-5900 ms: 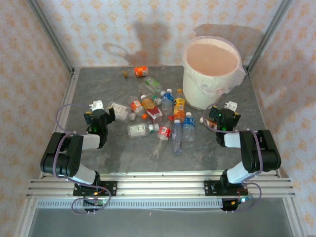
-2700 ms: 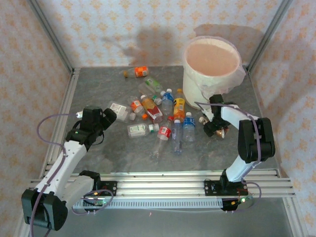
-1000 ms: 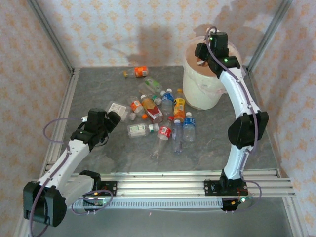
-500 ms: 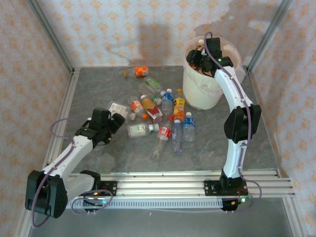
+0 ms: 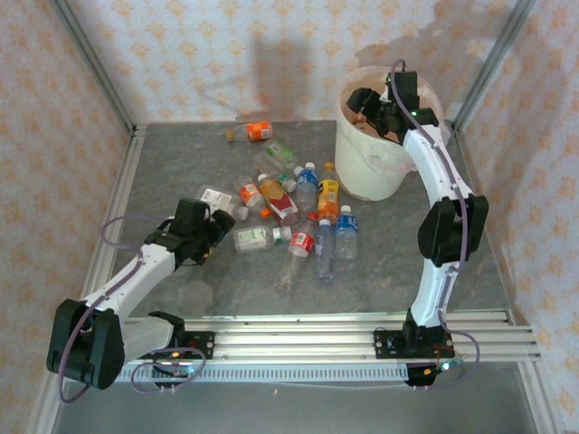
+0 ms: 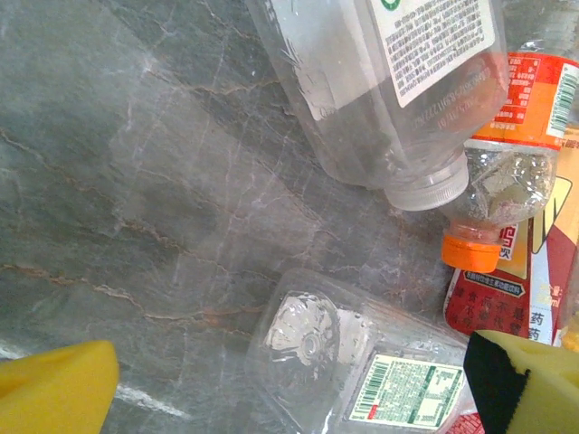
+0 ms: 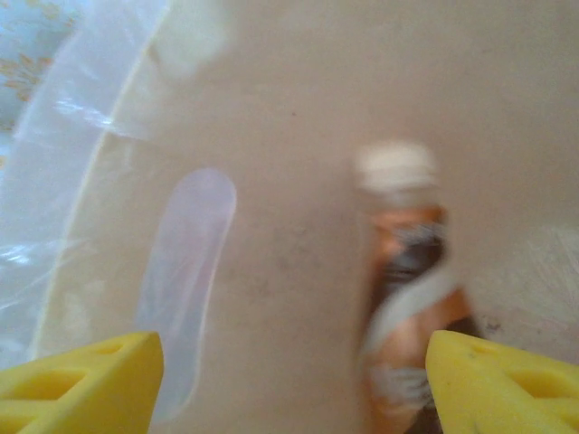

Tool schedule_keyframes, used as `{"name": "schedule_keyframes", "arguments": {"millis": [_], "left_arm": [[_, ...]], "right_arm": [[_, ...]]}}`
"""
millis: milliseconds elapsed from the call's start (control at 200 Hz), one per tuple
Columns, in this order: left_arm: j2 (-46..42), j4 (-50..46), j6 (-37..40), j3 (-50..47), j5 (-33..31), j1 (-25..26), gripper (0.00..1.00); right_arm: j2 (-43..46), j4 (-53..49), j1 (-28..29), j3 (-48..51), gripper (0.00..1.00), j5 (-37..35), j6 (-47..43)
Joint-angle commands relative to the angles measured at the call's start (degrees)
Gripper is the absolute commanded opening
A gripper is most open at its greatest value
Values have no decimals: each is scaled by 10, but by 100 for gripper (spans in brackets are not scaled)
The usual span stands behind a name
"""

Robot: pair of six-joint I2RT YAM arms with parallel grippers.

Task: Put the plastic bottles in the bin

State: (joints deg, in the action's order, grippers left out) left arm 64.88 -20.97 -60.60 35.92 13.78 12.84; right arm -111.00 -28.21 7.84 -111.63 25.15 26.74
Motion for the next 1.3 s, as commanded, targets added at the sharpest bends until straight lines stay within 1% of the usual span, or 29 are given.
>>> {"name": "schedule_keyframes", "arguments": {"millis": [0,35,115,145,160,170,315,395,450,510,540,640,695,786,901,1016,1101,1191,1296], "left_arm": [[-11,24,-36,-3,2,9,100],[-13,27,-48,-8,1,11,100],[-16,40,-80,-18,5,16,100],[-18,47,-92,-23,5,18,100],[-19,51,-99,-25,5,20,100],[-20,52,-104,-27,5,20,100],[-28,74,-195,-46,-1,43,100],[-24,94,-254,-50,-2,67,100],[-15,108,-290,-47,-6,89,100],[3,100,-322,-33,-12,110,100],[13,93,-335,-24,-14,117,100],[38,61,-356,7,-42,125,100],[43,48,-371,16,-67,127,100],[45,40,-424,14,-96,130,100],[53,64,-499,-3,-119,139,100],[83,92,-555,4,-117,157,100],[111,105,-568,17,-117,162,100],[135,129,-578,18,-136,162,100],[146,136,-579,17,-163,162,94]], "right_arm": [[72,70,-6,21,84,20,1],[84,80,-6,30,88,22,-5],[110,100,-7,50,91,22,-20],[121,106,-7,58,95,20,-27],[128,110,-7,64,99,19,-32],[130,111,-7,65,100,20,-34],[191,122,-6,104,99,25,-83],[240,141,-5,144,99,64,-119],[284,164,1,191,99,93,-152],[335,187,17,241,99,111,-192],[369,203,30,282,99,112,-221],[469,256,78,391,99,103,-276],[509,264,99,433,99,105,-297],[554,248,124,470,99,107,-321],[585,217,136,492,99,112,-332],[597,207,140,511,99,111,-341],[594,211,142,516,99,107,-340],[591,222,143,515,99,115,-340],[591,225,145,511,99,131,-346]]}}
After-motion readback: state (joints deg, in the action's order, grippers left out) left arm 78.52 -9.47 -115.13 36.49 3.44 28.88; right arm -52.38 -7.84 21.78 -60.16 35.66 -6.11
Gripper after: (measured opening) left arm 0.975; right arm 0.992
